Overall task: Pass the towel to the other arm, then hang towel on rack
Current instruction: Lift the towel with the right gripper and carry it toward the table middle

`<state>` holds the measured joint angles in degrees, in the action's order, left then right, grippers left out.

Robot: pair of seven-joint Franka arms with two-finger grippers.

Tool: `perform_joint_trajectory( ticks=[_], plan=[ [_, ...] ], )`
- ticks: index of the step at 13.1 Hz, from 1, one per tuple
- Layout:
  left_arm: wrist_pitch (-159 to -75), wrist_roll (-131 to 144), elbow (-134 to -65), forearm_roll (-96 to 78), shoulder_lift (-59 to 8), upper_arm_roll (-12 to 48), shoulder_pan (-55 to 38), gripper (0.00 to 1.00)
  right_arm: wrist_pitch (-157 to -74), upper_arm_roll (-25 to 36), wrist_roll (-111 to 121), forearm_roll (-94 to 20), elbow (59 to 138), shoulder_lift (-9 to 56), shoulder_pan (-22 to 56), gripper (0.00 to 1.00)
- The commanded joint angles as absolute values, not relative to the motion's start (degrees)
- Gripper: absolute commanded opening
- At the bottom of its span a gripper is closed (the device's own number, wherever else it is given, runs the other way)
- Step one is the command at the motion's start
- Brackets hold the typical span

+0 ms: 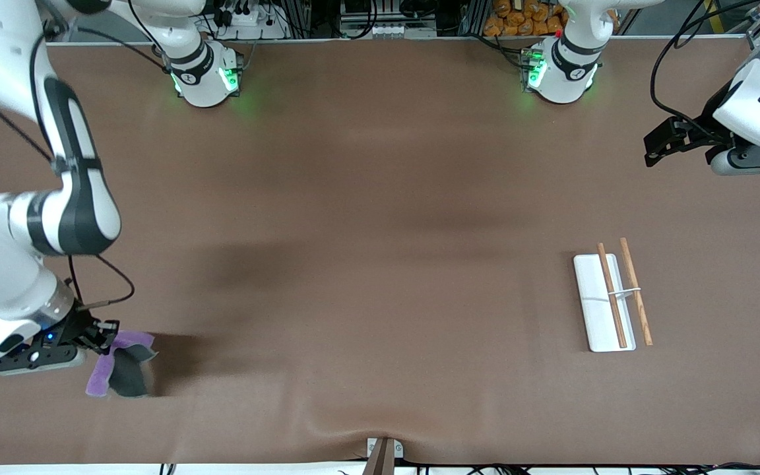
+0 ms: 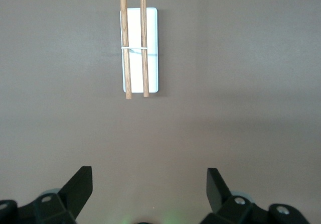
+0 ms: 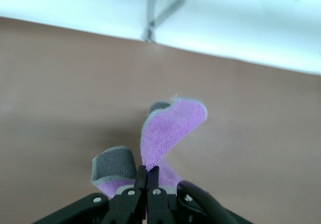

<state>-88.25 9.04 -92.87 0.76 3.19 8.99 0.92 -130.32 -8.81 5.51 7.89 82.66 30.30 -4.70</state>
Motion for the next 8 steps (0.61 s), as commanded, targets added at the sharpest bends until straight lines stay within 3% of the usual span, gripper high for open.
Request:
perform_joint_trajectory(
  ticks=[1, 5, 8],
  plan=[
    [-87.19, 8.09, -91.58, -0.09, 2.72, 9.05, 1.14, 1.0, -129.81, -14.31, 7.9, 8.35, 84.64, 26.55, -4.22, 0.0],
    [-87.19, 8.09, -91.67, -0.09, 2.72, 9.05, 1.23, 1.0, -130.08, -18.8, 8.53, 7.74, 84.29, 26.72, -0.71, 0.0],
    [-87.19, 8.09, -91.67, -0.09, 2.64, 9.05, 1.23, 1.0, -129.73, -28.09, 8.18, 7.47, 84.29, 27.07, -0.44, 0.0]
  ],
)
